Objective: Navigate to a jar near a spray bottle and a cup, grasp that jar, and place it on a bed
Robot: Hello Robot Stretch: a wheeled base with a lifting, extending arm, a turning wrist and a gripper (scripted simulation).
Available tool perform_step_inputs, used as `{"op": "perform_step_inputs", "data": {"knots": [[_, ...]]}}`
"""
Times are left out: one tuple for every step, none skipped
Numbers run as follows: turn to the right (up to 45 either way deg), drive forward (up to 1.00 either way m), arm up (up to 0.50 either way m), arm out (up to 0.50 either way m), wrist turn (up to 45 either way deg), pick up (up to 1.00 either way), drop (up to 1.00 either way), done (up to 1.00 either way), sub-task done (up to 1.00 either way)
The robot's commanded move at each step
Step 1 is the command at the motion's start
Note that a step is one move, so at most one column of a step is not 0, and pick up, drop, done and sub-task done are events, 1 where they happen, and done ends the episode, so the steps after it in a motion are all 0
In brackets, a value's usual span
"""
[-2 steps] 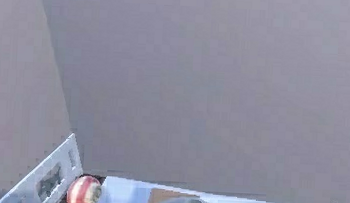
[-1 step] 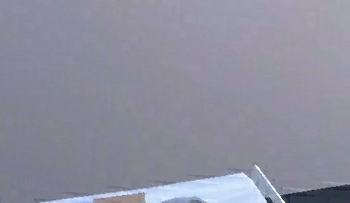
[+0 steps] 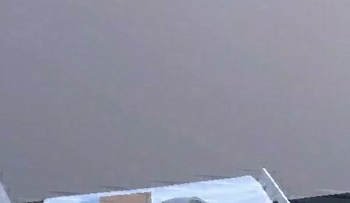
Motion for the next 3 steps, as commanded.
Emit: {"op": "perform_step_inputs", "data": {"knots": [[-6.0,0.00,0.00,0.00,0.0,0.00,0.00,0.00,0.00],[9.0,0.00,0.00,0.00,0.0,0.00,0.00,0.00,0.00],[-45.0,0.00,0.00,0.00,0.0,0.00,0.00,0.00,0.00]]}}
